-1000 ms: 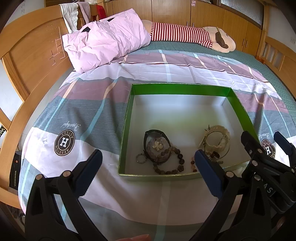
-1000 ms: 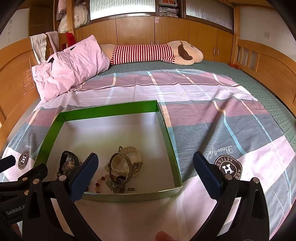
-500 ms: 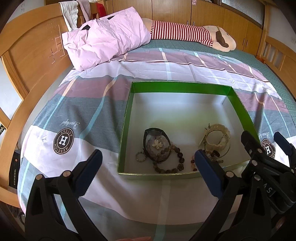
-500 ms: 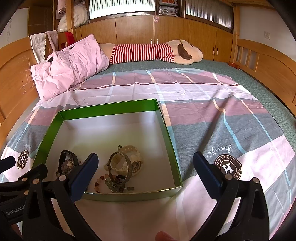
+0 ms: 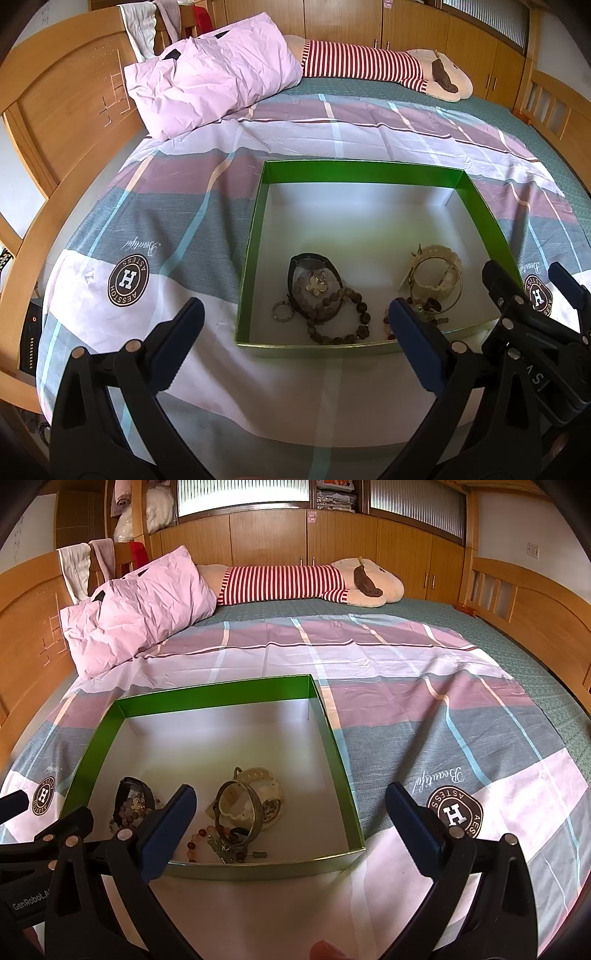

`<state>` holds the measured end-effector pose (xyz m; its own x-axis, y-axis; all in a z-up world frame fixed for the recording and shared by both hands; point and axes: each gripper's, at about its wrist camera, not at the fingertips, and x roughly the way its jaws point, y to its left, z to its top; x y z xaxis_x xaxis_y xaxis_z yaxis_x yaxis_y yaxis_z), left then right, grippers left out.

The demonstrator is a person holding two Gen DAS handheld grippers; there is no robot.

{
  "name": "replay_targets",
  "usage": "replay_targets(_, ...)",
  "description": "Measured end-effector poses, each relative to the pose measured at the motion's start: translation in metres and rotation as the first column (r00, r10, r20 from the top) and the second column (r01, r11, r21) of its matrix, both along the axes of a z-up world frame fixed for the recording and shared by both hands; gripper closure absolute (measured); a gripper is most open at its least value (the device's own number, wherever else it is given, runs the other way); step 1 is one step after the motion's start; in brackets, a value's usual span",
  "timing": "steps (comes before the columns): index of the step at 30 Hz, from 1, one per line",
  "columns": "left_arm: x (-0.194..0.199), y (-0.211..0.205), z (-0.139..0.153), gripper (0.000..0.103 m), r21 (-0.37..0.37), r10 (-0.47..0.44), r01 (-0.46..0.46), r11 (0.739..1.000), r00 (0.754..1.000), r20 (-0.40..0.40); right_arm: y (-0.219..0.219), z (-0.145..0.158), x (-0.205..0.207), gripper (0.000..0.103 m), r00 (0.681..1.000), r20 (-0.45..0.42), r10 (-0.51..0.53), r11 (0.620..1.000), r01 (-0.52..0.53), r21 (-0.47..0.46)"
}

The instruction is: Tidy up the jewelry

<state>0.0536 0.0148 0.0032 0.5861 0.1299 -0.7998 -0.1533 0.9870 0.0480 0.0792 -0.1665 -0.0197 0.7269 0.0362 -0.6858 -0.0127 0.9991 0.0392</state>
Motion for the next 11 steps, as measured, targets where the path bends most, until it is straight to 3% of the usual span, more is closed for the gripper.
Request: replay_targets(11, 0.0002, 0.0003, -0.0005, 0.002, -0.005, 0.0, 0.0, 1.0, 1.0, -0.004, 0.0002, 0.0, 0.0, 0.001, 1.0, -0.001, -0.001, 1.0, 0.001, -0.002)
